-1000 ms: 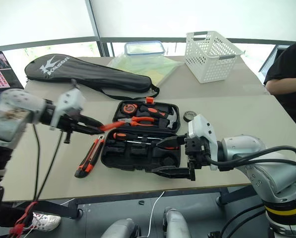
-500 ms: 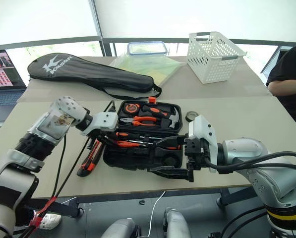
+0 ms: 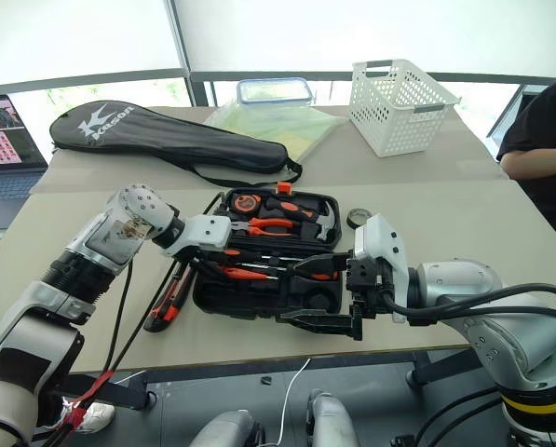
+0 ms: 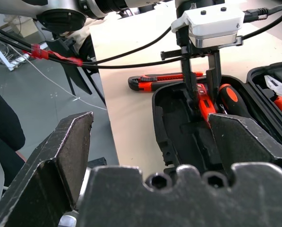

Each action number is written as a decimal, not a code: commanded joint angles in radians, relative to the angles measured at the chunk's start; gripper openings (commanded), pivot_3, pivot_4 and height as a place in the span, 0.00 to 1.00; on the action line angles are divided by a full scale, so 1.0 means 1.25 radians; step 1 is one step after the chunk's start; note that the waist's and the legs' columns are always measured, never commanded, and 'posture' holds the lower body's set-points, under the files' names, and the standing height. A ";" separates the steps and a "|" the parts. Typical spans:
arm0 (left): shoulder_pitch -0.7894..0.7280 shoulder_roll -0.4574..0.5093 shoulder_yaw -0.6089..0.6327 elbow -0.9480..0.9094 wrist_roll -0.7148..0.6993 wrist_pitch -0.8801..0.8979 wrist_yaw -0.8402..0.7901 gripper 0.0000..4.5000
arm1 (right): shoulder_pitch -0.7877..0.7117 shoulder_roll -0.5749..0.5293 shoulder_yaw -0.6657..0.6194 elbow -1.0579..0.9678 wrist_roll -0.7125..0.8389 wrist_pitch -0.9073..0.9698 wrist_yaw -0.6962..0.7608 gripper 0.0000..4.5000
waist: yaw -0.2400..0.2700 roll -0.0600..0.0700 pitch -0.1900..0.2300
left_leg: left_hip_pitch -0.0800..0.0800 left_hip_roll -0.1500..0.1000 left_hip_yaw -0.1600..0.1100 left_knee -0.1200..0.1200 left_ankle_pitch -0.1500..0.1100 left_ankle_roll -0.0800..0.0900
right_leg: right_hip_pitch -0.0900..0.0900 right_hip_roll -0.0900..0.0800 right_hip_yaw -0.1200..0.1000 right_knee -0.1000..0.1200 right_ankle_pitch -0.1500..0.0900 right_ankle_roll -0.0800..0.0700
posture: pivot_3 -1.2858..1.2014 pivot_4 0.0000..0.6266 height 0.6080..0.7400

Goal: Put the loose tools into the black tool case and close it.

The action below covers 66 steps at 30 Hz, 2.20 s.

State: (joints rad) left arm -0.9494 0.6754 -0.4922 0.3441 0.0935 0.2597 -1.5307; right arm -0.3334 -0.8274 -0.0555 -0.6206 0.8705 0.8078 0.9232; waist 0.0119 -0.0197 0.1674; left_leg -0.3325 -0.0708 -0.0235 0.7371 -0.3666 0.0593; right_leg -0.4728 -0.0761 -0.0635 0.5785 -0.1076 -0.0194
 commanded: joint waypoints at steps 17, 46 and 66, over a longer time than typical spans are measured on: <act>0.145 -0.017 0.242 -0.108 -0.232 0.244 0.142 0.23 | 0.014 -0.008 0.000 0.018 -0.054 -0.049 0.021 1.00 | 0.010 0.000 0.000 | -0.001 -0.001 0.000 0.003 0.000 0.000 | -0.001 0.000 -0.001 0.000 0.000 0.000 | 0.52 0.24 1.00; 0.223 -0.009 0.197 -0.104 -0.196 0.165 0.185 0.00 | -0.006 0.008 0.010 0.036 -0.056 -0.033 -0.002 1.00 | 0.000 0.001 0.000 | 0.001 0.000 0.000 0.000 0.000 -0.001 | -0.001 -0.001 0.001 0.000 0.000 0.000 | 0.52 0.24 1.00; 0.563 0.197 0.651 -0.477 -0.389 0.373 0.304 0.46 | -0.107 0.003 0.049 0.108 -0.064 -0.054 0.085 1.00 | -0.021 0.001 0.000 | 0.002 0.001 0.000 -0.004 0.000 -0.002 | -0.002 0.000 0.001 0.000 0.000 0.000 | 0.52 0.24 1.00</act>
State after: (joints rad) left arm -0.3092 0.8990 0.2125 -0.1601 -0.3634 0.6706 -1.1794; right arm -0.4456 -0.8173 0.0058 -0.4896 0.7925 0.7679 0.9959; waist -0.0138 -0.0184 0.1670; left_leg -0.3300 -0.0702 -0.0229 0.7311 -0.3664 0.0569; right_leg -0.4758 -0.0765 -0.0624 0.5777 -0.1075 -0.0192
